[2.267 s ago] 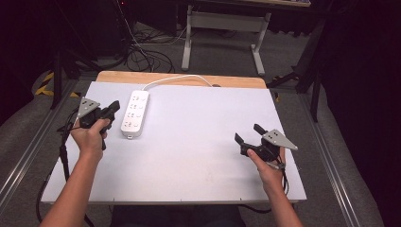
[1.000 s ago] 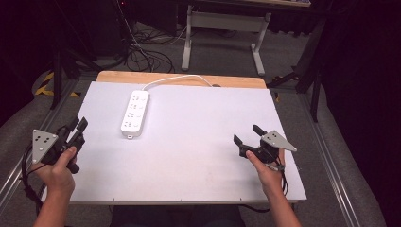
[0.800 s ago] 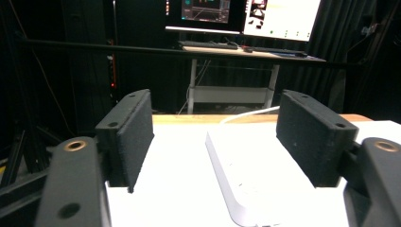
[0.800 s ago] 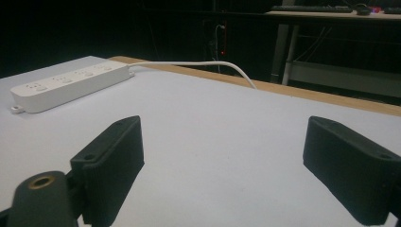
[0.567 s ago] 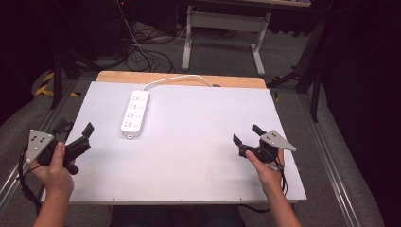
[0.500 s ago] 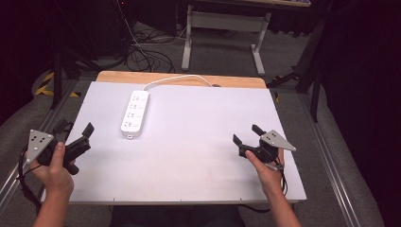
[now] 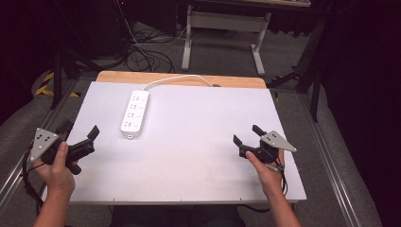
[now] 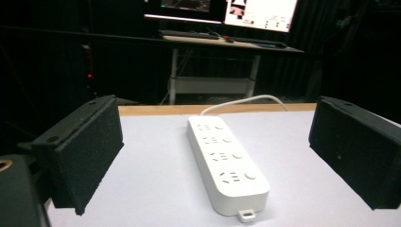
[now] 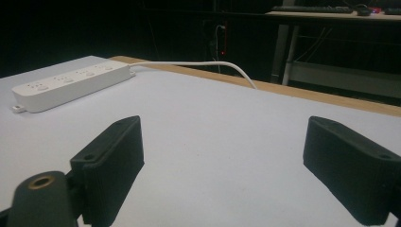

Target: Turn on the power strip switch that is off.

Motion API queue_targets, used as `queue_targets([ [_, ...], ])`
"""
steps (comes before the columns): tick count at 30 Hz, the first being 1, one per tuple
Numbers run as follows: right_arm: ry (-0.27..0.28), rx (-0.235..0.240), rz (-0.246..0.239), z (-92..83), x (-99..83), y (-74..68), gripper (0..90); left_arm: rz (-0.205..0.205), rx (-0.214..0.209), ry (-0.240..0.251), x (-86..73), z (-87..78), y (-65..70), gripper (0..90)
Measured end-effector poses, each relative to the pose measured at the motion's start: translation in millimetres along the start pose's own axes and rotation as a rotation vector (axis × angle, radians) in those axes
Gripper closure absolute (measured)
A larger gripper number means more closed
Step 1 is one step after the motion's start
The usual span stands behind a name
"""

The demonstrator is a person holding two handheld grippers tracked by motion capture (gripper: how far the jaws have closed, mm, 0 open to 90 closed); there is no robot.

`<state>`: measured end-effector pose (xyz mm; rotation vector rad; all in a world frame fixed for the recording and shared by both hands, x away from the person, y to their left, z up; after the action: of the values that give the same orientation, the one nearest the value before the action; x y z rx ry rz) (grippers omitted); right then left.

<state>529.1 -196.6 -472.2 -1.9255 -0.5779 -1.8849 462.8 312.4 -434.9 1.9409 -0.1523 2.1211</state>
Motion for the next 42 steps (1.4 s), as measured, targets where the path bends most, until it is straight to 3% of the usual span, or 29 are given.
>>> queue_targets([
  [4, 0.001, 0.002, -0.004, -0.6, -0.2, 0.8, 13.3, 0.006, -0.022, -0.008, -1.2, 1.2, 2.1, 4.6],
  [16, 0.005, -0.013, 0.003, -2.4, 1.9, 1.8, 13.4, 0.005, -0.034, -0.007, -1.8, -2.2, 1.2, 4.5],
  [23, 0.001, -0.009, 0.001, -0.2, 1.0, 0.5, 13.4, 0.016, -0.052, -0.031, -6.3, 0.9, 4.6, 4.5],
  [42, 0.001, -0.010, 0.000, -1.5, 1.1, 0.5, 13.4, 0.010, -0.047, -0.040, -8.6, 2.6, 2.2, 4.0],
])
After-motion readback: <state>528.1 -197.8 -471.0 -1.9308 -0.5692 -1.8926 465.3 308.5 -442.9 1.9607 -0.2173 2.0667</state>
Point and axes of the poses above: each handheld gripper's, and its own axes: z roughly forward along the jaws, x roughly out of its top, y roughly to its right, the point moved 7 cm from there along z, roughly forward along the jaws, and after that the axes turned 10 degrees about y, right-handed, at the moved point
